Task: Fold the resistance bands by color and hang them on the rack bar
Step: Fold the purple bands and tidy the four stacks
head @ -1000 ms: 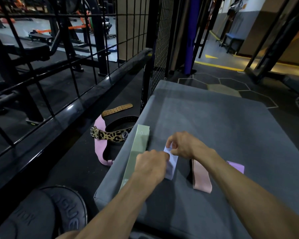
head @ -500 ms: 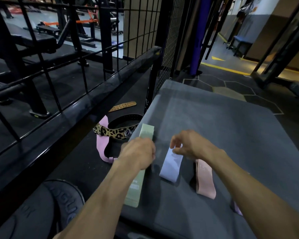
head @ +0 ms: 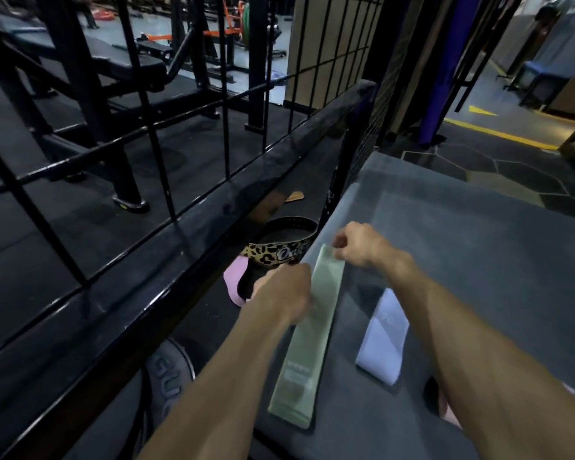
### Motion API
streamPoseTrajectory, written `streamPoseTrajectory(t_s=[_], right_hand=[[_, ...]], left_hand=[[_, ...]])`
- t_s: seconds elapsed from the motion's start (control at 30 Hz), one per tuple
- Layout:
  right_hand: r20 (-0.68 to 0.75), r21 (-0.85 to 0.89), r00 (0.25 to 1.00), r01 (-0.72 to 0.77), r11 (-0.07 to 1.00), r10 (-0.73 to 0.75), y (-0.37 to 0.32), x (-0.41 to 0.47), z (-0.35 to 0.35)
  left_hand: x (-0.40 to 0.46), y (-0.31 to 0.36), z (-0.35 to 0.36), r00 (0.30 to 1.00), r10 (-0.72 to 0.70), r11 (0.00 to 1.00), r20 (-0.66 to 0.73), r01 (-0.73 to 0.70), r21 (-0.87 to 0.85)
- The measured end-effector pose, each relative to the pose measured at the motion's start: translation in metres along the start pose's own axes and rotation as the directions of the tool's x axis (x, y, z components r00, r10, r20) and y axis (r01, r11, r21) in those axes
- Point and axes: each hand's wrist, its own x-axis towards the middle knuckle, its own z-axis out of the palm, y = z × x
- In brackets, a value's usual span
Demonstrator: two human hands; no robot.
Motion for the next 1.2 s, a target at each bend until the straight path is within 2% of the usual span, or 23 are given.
streamPoseTrajectory(t_s=[0.33, 0.53, 0.67, 0.8, 0.97, 1.13, 1.2], right_hand=[[0.037, -0.024, 0.997, -0.068, 0.997, 0.069, -0.003, 0.007, -0.008], [0.188, 0.027, 0.979, -0.083, 0.996, 0.077, -0.003, 0.013, -0.007], [0.230, 0.035, 0.967, -0.117, 0.993, 0.106, -0.005, 0.014, -0.003], [0.153, 0.063, 0.983, -0.107, 0.992, 0.096, -0.006, 0.007, -0.004], [0.080, 0.056, 0.997, 0.004, 0.998, -0.009, -0.015, -0.012, -0.022], [-0.011, 0.031, 0.997, 0.083, 0.996, -0.082, -0.026, -0.032, -0.039], [-0.057, -0.005, 0.993, 0.099, 0.995, -0.099, -0.033, -0.041, -0.054]], left_hand=[[0.002, 0.009, 0.006, 0.997, 0.068, 0.995, -0.046, -0.064, 0.081], [0.001, 0.007, 0.006, 0.997, 0.064, 0.997, -0.048, -0.062, 0.047], [0.003, 0.006, 0.007, 0.996, 0.064, 0.997, -0.062, -0.062, 0.036], [0.001, 0.004, 0.007, 0.995, 0.082, 0.996, -0.061, -0.080, 0.034], [0.000, 0.003, 0.001, 0.990, 0.128, 0.992, -0.065, -0.128, 0.006], [-0.005, 0.003, 0.004, 0.980, 0.161, 0.985, 0.120, -0.152, -0.079], [-0.006, 0.000, 0.001, 0.977, 0.197, 0.977, 0.087, -0.188, -0.100]])
